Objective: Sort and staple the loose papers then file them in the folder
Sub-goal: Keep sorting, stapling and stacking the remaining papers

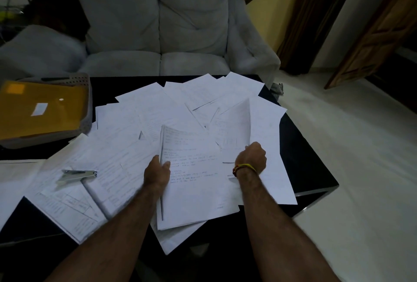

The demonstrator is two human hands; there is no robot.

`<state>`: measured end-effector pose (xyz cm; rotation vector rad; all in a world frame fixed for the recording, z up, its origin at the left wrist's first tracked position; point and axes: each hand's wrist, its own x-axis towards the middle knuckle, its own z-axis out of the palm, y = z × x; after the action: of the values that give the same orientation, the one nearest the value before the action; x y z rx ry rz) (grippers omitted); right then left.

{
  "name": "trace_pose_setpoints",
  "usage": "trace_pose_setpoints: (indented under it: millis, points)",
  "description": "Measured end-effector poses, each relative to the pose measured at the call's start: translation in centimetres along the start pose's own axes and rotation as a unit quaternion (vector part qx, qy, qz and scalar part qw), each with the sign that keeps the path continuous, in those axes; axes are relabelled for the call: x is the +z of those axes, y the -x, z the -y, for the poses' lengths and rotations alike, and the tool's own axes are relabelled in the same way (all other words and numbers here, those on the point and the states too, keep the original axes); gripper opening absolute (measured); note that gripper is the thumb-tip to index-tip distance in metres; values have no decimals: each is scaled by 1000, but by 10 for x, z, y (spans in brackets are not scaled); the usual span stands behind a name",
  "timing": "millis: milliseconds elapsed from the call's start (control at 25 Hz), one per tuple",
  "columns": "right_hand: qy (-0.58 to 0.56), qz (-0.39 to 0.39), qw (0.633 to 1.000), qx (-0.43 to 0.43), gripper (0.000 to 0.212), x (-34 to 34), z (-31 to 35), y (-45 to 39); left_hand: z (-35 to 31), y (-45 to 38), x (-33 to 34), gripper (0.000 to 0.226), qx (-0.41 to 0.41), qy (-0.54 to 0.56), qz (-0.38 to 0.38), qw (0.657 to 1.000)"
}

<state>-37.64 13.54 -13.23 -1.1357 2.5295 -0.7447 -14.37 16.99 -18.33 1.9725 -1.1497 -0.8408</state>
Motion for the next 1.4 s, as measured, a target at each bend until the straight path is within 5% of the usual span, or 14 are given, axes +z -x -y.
trace_pose_setpoints:
  millis: [200,320,440,560,680,920,1160,1280,1400]
  points:
    - [-84,-119,987,-65,20,-29,10,-4,0,-4,-5,41,-14,14,10,1000]
    - [-211,-247,933,-155,22,-63,40,2,4,-13,-9,36,-37,56,23,997]
    - [-304,-294,885,-194,17,-87,78,9,4,-19,-13,37,-60,117,9,991]
    - [-374,-248,884,-134,13,-85,98,21,0,-20,-19,35,-75,148,-28,986]
    - [-371,-99,923,-29,12,-44,86,42,2,-18,-36,33,-79,155,-62,983]
    - [-221,121,967,47,16,41,18,102,81,-73,-22,65,-152,236,-35,959]
    - [-172,133,974,67,18,48,16,107,13,-20,-59,79,-190,236,-130,944]
    - [-128,161,977,51,22,48,17,100,16,-14,-58,40,-158,148,-108,970]
    - [-29,161,986,-7,29,43,26,100,17,-8,-54,27,-124,93,-97,983]
